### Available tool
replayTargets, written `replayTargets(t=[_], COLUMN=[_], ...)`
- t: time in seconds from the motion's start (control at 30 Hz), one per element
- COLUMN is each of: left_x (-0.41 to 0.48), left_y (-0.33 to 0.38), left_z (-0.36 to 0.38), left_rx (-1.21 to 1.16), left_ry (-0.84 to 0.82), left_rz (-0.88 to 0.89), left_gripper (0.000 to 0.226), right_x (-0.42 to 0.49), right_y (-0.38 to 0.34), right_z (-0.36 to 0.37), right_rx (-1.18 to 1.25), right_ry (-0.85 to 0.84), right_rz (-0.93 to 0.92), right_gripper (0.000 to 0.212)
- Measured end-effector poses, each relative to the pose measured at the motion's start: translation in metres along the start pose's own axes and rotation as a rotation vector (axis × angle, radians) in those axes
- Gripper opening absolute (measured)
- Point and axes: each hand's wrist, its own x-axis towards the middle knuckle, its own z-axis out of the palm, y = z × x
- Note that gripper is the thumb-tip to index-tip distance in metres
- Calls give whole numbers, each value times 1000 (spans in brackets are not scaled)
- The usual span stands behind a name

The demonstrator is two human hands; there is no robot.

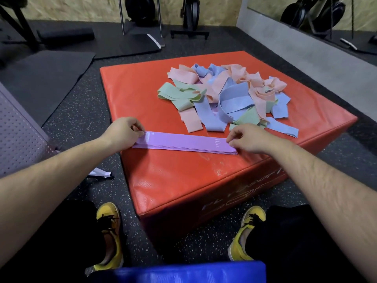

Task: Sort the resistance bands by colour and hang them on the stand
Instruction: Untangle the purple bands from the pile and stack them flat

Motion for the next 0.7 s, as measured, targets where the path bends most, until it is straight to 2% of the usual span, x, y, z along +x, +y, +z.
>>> replayTargets(t=[0.17, 0.23, 0.33, 0.63, 0.7], left_x=[-3, -6, -6, 0, 2], left_y=[-4, 0, 2, 5, 12], left_z=[5, 4, 8, 8, 9], left_rx=[210, 228, 253, 262, 280], left_ry=[32, -76, -209, -221, -201], left_rz=[258, 336, 427, 464, 472], left_gripper=[23, 37, 63, 65, 67], right_x=[3, 2, 0, -1, 1], right_y=[2, 0, -4, -10, -15], right_z=[6, 6, 7, 6, 2], right_rx=[-140, -175, -202, -193, -158], right_ry=[59, 28, -90, -85, -38], right_rz=[-125, -208, -245, -242, -249], right_gripper=[15, 14, 35, 34, 33])
